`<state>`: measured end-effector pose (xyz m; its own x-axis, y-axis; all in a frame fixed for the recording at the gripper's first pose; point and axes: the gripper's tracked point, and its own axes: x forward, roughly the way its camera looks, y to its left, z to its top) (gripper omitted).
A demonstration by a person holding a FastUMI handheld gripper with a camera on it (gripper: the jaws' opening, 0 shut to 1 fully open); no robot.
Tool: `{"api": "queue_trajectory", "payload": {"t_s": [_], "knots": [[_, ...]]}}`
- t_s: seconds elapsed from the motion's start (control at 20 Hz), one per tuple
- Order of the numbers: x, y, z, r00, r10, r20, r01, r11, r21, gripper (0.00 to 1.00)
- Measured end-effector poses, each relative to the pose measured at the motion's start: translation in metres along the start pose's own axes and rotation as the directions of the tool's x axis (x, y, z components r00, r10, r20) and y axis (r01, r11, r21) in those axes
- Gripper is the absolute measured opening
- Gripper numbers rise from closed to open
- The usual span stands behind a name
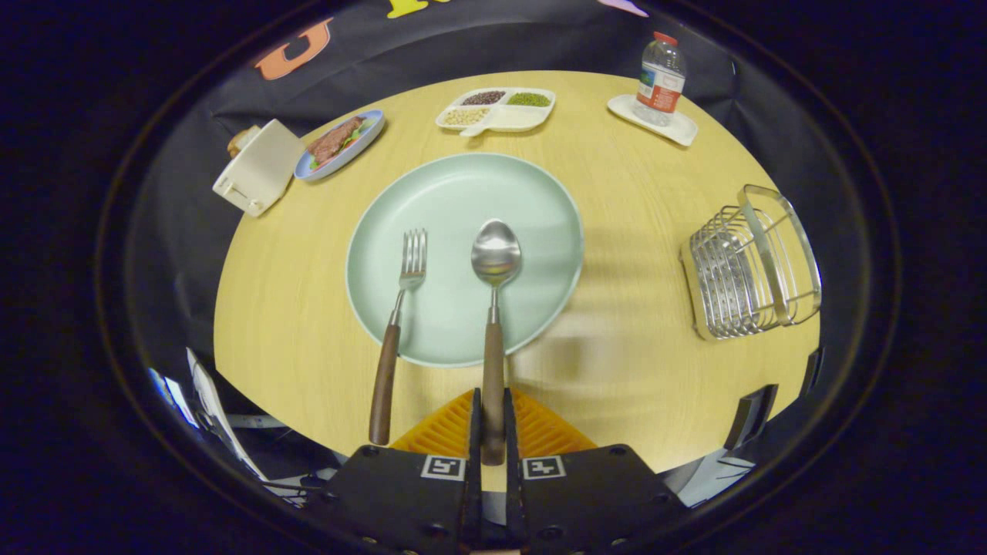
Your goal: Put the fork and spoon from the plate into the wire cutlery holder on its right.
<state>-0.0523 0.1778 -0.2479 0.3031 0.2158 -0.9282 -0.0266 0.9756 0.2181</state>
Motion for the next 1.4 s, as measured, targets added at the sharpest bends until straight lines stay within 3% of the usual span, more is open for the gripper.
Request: {"api": "queue_trajectory", "payload": {"t_s": [0.05, 0.5, 0.9, 1.05, 1.4], "knots": [[-0.004, 0.000, 0.001, 1.000, 0.006, -0.003, -0.006, 1.000, 0.000, 0.02], [-0.084, -0.021, 0.028, 0.993, 0.080, 0.092, -0.082, 0.996, 0.023, 0.02], [-0.159, -0.134, 0.023, 0.988, -0.058, 0.145, 0.042, 0.993, 0.109, 0.02], [-0.159, -0.164, 0.021, 0.987, -0.094, 0.127, 0.075, 0.986, 0.147, 0.02], [-0.137, -0.172, 0.013, 0.997, -0.061, 0.043, 0.051, 0.979, 0.200, 0.02]]}}
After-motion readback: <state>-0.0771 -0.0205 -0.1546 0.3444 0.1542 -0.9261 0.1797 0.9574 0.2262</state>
